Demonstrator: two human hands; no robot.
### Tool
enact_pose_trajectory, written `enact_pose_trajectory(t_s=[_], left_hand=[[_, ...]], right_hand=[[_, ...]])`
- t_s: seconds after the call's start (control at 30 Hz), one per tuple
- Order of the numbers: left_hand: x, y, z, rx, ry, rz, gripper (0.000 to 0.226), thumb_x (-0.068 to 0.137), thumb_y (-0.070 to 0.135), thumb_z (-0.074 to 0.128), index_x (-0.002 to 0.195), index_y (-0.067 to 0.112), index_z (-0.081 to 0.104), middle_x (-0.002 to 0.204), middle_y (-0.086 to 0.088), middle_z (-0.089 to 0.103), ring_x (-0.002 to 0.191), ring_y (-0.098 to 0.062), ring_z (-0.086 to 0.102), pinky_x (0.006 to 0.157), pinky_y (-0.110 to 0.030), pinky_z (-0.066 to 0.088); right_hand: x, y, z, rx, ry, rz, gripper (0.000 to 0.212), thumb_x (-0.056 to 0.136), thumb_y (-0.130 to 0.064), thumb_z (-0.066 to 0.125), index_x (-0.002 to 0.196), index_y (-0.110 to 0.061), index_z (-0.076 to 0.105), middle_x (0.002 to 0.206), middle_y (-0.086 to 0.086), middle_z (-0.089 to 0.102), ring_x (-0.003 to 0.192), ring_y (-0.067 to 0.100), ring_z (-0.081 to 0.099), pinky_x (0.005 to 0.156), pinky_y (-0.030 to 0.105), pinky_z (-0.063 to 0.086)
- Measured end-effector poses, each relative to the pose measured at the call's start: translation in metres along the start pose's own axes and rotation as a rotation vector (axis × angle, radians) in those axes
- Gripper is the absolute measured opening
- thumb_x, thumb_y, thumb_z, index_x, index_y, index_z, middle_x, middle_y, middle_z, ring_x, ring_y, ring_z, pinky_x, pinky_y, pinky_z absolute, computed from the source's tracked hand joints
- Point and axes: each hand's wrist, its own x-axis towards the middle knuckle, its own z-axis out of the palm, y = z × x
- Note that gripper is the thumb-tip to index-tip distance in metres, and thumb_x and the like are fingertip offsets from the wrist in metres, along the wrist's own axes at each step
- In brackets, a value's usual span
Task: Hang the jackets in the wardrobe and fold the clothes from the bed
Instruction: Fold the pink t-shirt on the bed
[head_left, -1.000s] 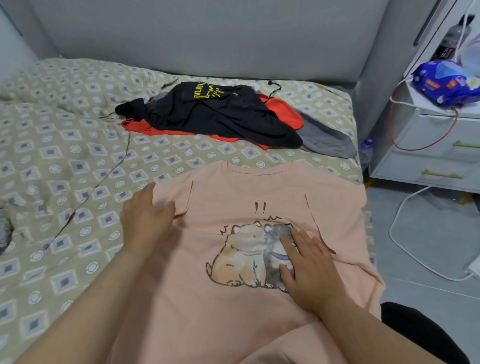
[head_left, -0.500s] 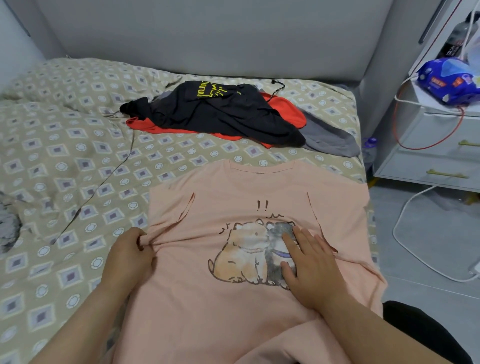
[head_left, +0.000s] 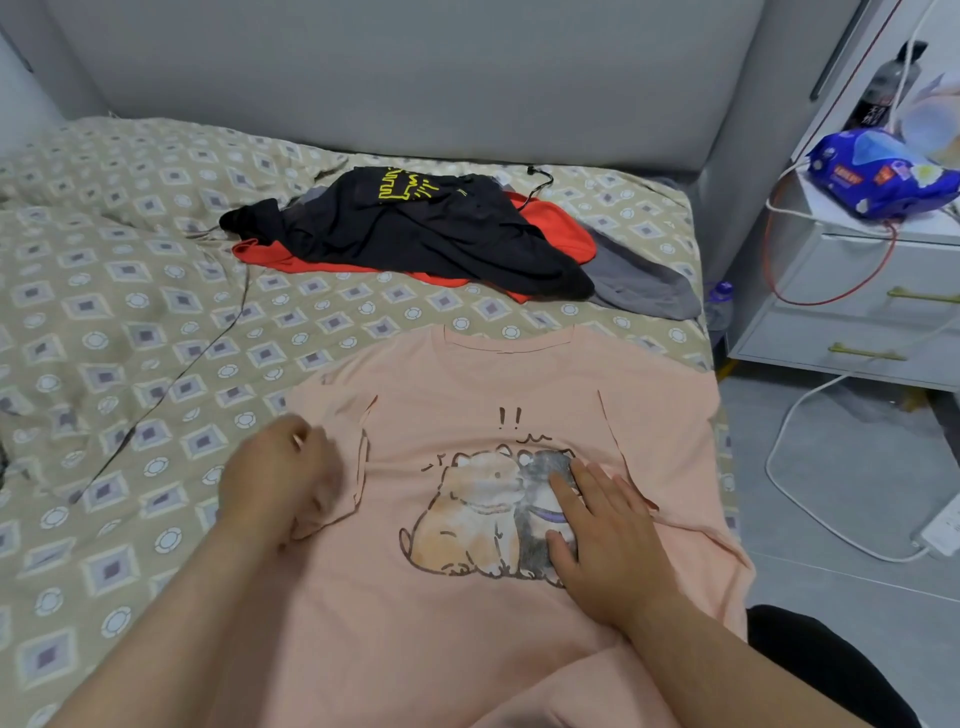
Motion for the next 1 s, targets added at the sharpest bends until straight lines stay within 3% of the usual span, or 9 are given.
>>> enact_pose_trajectory(t_s=[0.1, 0.17, 0.33, 0.4, 0.53, 0.63, 0.77, 0.9, 1.0], left_hand=[[0.057, 0.004, 0.004, -0.012, 0.023, -0.103, 0.051, 0.088, 0.027, 0.059, 0.134, 0.006, 0.051, 0.131, -0.019, 0.054, 0.122, -0.039, 0.050, 0.093, -0.043, 0.043], [0.088, 0.009, 0.009, -0.050, -0.150, -0.201, 0.065, 0.087, 0.030, 0.067, 0.141, 0.003, 0.043, 0.141, -0.019, 0.048, 0.127, -0.038, 0.047, 0.100, -0.044, 0.041], [0.130, 0.025, 0.024, 0.118, -0.490, -0.009, 0.022, 0.086, 0.022, 0.072, 0.087, 0.004, 0.060, 0.092, -0.013, 0.062, 0.085, -0.030, 0.057, 0.069, -0.034, 0.042], [0.152, 0.042, 0.020, 0.159, -0.431, 0.109, 0.023, 0.088, 0.016, 0.067, 0.072, 0.008, 0.053, 0.079, -0.010, 0.058, 0.081, -0.031, 0.055, 0.065, -0.034, 0.038], [0.176, 0.065, 0.024, 0.271, 0.012, 0.259, 0.014, 0.093, 0.024, 0.056, 0.085, 0.013, 0.060, 0.093, -0.017, 0.061, 0.090, -0.041, 0.057, 0.078, -0.044, 0.046], [0.141, 0.071, 0.055, 0.400, 0.137, 0.281, 0.036, 0.089, 0.027, 0.058, 0.117, 0.005, 0.058, 0.126, -0.025, 0.051, 0.113, -0.045, 0.048, 0.096, -0.053, 0.039], [0.060, 0.050, 0.096, 0.383, -0.099, 0.501, 0.059, 0.088, 0.047, 0.041, 0.129, 0.006, 0.049, 0.145, -0.021, 0.041, 0.130, -0.041, 0.039, 0.106, -0.056, 0.034], [0.030, 0.023, 0.103, 0.414, -0.227, 0.426, 0.073, 0.092, 0.053, 0.022, 0.150, 0.010, 0.036, 0.158, -0.015, 0.031, 0.144, -0.035, 0.030, 0.115, -0.050, 0.022], [0.042, 0.038, 0.088, 0.243, -0.142, 0.473, 0.060, 0.092, 0.054, 0.027, 0.123, 0.010, 0.054, 0.116, -0.013, 0.062, 0.106, -0.037, 0.057, 0.088, -0.049, 0.045]], right_hand=[[0.000, 0.000, -0.001, -0.008, -0.002, 0.002, 0.063, 0.088, -0.046, 0.043, 0.145, -0.020, 0.050, 0.152, 0.009, 0.046, 0.141, 0.026, 0.042, 0.117, 0.041, 0.018], [-0.001, -0.001, -0.002, -0.008, -0.001, 0.002, 0.063, 0.088, -0.046, 0.043, 0.145, -0.020, 0.050, 0.152, 0.009, 0.046, 0.141, 0.026, 0.042, 0.117, 0.041, 0.018], [-0.001, -0.001, -0.001, 0.008, -0.008, 0.002, 0.064, 0.087, -0.047, 0.042, 0.146, -0.021, 0.048, 0.154, 0.007, 0.043, 0.142, 0.025, 0.040, 0.118, 0.040, 0.015], [0.001, -0.001, -0.001, 0.020, -0.007, 0.001, 0.065, 0.086, -0.046, 0.043, 0.146, -0.021, 0.048, 0.154, 0.007, 0.043, 0.143, 0.025, 0.039, 0.118, 0.041, 0.016], [0.003, 0.002, 0.002, 0.029, 0.017, -0.014, 0.066, 0.086, -0.045, 0.043, 0.147, -0.020, 0.048, 0.155, 0.009, 0.041, 0.143, 0.027, 0.038, 0.118, 0.044, 0.021], [0.001, 0.001, 0.002, 0.034, 0.013, -0.016, 0.066, 0.087, -0.045, 0.043, 0.147, -0.020, 0.047, 0.156, 0.009, 0.040, 0.144, 0.027, 0.037, 0.118, 0.045, 0.021], [0.002, 0.002, 0.001, 0.017, -0.001, -0.022, 0.065, 0.087, -0.045, 0.043, 0.146, -0.018, 0.048, 0.154, 0.011, 0.043, 0.141, 0.029, 0.040, 0.116, 0.045, 0.022], [0.002, -0.001, -0.003, 0.032, 0.015, -0.023, 0.063, 0.086, -0.045, 0.045, 0.143, -0.019, 0.052, 0.151, 0.010, 0.047, 0.138, 0.027, 0.044, 0.115, 0.043, 0.025], [0.011, 0.001, -0.028, 0.309, 0.163, 0.053, 0.043, 0.085, -0.038, 0.053, 0.122, -0.019, 0.064, 0.123, -0.001, 0.065, 0.113, 0.019, 0.058, 0.097, 0.034, 0.044]])
